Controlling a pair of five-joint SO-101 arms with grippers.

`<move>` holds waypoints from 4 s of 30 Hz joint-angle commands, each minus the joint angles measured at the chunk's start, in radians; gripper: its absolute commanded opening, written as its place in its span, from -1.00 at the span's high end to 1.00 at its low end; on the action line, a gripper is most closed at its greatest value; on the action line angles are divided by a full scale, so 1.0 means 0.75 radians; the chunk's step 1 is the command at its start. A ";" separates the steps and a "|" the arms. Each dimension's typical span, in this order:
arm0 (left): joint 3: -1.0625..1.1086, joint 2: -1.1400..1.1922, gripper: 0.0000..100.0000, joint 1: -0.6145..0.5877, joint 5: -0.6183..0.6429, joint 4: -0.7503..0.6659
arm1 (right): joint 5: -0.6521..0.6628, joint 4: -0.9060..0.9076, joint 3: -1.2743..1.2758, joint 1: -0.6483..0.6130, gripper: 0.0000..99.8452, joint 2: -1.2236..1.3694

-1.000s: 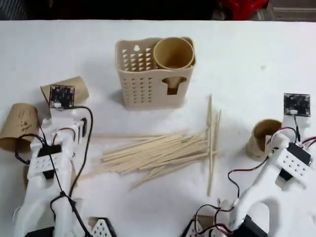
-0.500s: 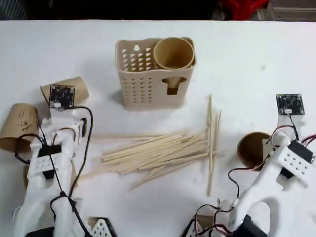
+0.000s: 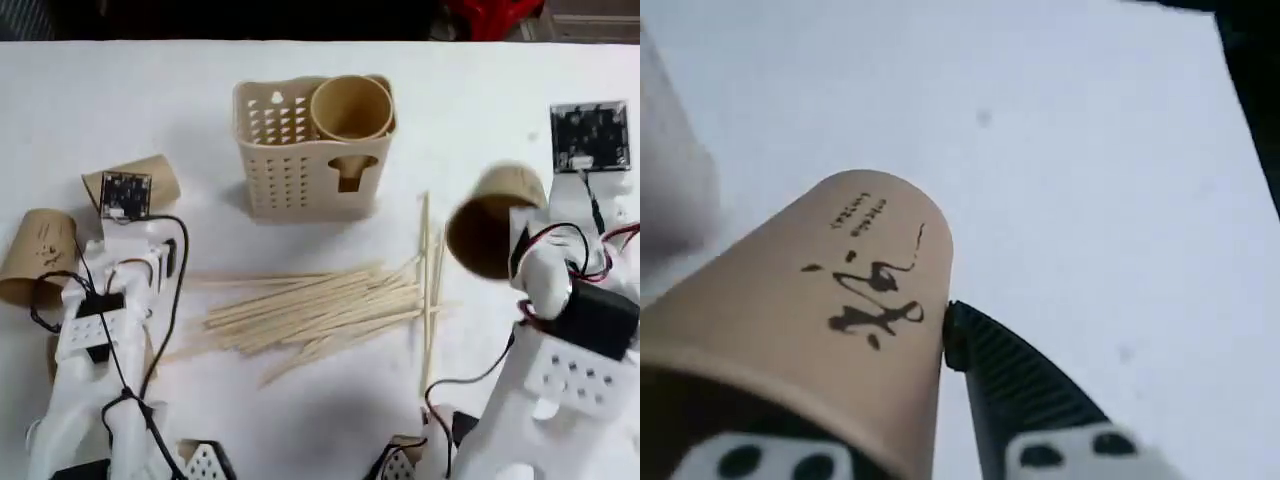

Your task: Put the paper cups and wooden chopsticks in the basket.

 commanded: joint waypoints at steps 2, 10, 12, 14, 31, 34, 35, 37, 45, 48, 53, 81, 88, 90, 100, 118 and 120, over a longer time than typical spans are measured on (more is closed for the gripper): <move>-0.008 -0.038 0.50 0.030 -0.018 -0.033 | -0.209 0.042 -0.421 -0.216 0.97 0.085; -0.008 -0.038 0.50 0.030 -0.018 -0.033 | -0.331 0.038 -0.933 -0.580 0.97 0.602; -0.008 -0.038 0.50 0.030 -0.018 -0.033 | -0.342 0.048 -1.064 -0.594 0.97 0.770; -0.008 -0.038 0.50 0.030 -0.018 -0.033 | -0.344 0.050 -1.168 -0.594 0.97 0.918; -0.008 -0.038 0.50 0.030 -0.018 -0.033 | -0.342 0.345 -1.514 -0.699 0.96 1.417; -0.008 -0.038 0.50 0.030 -0.018 -0.033 | -0.344 0.326 -1.514 -0.682 0.96 1.447; -0.008 -0.038 0.50 0.030 -0.018 -0.033 | -0.344 0.326 -1.514 -0.680 0.94 1.449; -0.008 -0.038 0.50 0.030 -0.018 -0.033 | -0.344 0.326 -1.514 -0.680 0.85 1.449; -0.008 -0.038 0.50 0.030 -0.018 -0.033 | -0.344 0.210 -1.602 -0.697 0.32 1.445; -0.008 -0.038 0.50 0.030 -0.018 -0.033 | -0.333 0.187 -1.628 -0.727 0.27 1.447; -0.008 -0.038 0.50 0.030 -0.018 -0.033 | -0.331 0.091 -1.624 -0.748 0.27 1.449; -0.008 -0.038 0.50 0.030 -0.018 -0.031 | -0.094 0.433 -1.182 -0.302 0.87 1.355; -0.008 -0.038 0.50 0.030 -0.018 -0.031 | 0.086 0.255 -0.651 -0.144 0.77 1.251; -0.008 -0.038 0.50 0.030 -0.018 -0.031 | 0.090 0.085 -0.436 -0.136 0.75 1.251; -0.008 -0.038 0.50 0.030 -0.018 -0.031 | 0.082 -0.408 0.186 -0.281 0.74 1.249; -0.008 -0.038 0.50 0.030 -0.018 -0.029 | 0.084 -0.631 0.243 -0.161 0.97 1.372; -0.008 -0.038 0.50 0.030 -0.018 -0.031 | 0.082 -0.609 0.190 -0.138 0.96 1.357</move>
